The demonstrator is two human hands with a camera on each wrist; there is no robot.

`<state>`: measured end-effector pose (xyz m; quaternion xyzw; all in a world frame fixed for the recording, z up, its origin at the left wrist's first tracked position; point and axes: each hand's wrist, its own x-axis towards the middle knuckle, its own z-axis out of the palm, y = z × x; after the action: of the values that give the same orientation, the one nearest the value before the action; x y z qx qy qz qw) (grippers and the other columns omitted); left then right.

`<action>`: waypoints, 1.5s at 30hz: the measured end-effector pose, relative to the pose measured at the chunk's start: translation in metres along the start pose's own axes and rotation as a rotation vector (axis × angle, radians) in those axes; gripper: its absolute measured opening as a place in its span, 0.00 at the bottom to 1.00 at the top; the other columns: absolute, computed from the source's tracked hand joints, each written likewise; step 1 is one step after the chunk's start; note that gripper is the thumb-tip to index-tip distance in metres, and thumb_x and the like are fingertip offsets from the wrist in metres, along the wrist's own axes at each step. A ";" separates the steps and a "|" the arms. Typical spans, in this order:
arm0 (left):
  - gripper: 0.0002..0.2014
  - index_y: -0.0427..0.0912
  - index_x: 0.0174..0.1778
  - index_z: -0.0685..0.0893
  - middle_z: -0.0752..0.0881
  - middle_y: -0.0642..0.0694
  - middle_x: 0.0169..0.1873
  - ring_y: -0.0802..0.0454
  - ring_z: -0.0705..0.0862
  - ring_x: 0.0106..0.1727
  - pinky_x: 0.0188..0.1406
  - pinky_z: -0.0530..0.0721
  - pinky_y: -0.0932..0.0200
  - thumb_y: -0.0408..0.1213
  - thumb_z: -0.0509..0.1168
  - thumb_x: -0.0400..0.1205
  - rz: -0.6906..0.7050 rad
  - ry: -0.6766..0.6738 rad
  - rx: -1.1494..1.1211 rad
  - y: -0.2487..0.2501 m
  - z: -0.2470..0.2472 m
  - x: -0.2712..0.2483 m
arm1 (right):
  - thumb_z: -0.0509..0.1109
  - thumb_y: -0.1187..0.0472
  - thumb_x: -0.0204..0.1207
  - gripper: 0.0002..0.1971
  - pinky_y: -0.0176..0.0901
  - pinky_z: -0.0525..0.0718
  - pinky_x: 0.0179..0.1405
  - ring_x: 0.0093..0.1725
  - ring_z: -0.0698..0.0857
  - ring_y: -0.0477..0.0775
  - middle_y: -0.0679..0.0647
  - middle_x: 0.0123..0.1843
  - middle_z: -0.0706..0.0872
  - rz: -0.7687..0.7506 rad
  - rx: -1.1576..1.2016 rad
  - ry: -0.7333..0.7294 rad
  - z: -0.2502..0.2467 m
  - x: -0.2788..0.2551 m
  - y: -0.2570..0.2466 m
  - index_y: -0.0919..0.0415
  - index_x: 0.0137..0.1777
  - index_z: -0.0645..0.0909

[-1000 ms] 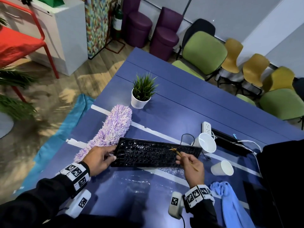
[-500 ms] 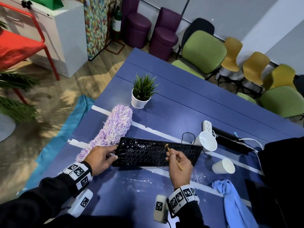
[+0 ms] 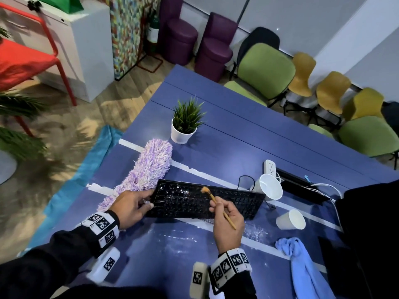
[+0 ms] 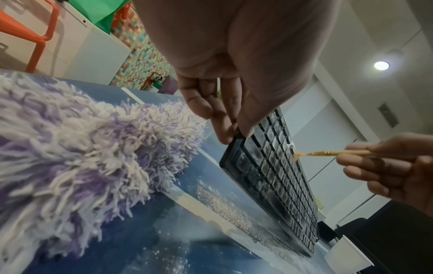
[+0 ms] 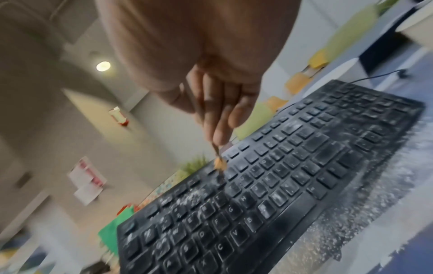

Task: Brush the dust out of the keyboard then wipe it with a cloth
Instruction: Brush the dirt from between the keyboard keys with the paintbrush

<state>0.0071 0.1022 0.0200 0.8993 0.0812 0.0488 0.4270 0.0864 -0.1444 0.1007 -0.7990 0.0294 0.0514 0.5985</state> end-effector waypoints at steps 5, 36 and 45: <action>0.19 0.73 0.61 0.78 0.88 0.67 0.37 0.69 0.83 0.31 0.37 0.78 0.67 0.48 0.65 0.76 -0.008 -0.022 -0.011 -0.001 0.003 0.004 | 0.67 0.67 0.80 0.09 0.44 0.89 0.50 0.46 0.92 0.51 0.52 0.43 0.94 -0.014 -0.044 -0.139 0.002 -0.004 -0.003 0.57 0.48 0.89; 0.18 0.75 0.60 0.76 0.90 0.55 0.33 0.59 0.86 0.31 0.38 0.84 0.62 0.49 0.63 0.76 -0.039 -0.065 0.020 -0.008 0.005 0.011 | 0.69 0.65 0.78 0.16 0.46 0.90 0.46 0.43 0.92 0.52 0.48 0.41 0.93 -0.141 -0.063 -0.171 0.035 -0.016 -0.027 0.42 0.39 0.89; 0.16 0.69 0.59 0.79 0.84 0.61 0.25 0.62 0.80 0.25 0.30 0.75 0.67 0.44 0.67 0.78 -0.037 -0.047 -0.005 0.002 -0.002 0.011 | 0.68 0.66 0.78 0.14 0.51 0.90 0.50 0.43 0.92 0.51 0.48 0.42 0.93 -0.161 -0.107 -0.318 0.044 -0.016 -0.028 0.44 0.42 0.89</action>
<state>0.0175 0.1044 0.0230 0.8974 0.0878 0.0199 0.4319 0.0712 -0.0942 0.1166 -0.8112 -0.1326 0.1304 0.5544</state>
